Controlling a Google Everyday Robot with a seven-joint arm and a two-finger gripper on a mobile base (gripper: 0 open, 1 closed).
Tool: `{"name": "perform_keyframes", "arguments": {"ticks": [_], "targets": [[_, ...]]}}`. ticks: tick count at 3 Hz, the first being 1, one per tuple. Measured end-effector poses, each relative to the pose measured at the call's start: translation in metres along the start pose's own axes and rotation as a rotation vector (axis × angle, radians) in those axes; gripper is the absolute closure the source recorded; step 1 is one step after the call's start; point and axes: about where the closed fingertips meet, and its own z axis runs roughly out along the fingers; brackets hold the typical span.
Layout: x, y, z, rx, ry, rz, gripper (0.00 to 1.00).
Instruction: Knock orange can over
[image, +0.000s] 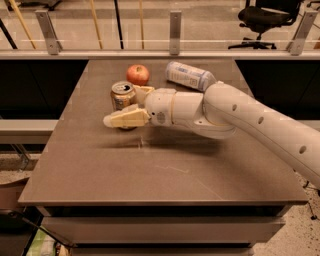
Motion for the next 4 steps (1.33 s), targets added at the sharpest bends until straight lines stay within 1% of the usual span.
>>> {"name": "perform_keyframes", "arguments": {"ticks": [3, 4], "targets": [[-0.0022, 0.0048, 0.0055, -0.012, -0.001, -0.003, 0.86], [-0.0039, 0.0055, 0.0054, -0.012, 0.003, -0.005, 1.00]]}}
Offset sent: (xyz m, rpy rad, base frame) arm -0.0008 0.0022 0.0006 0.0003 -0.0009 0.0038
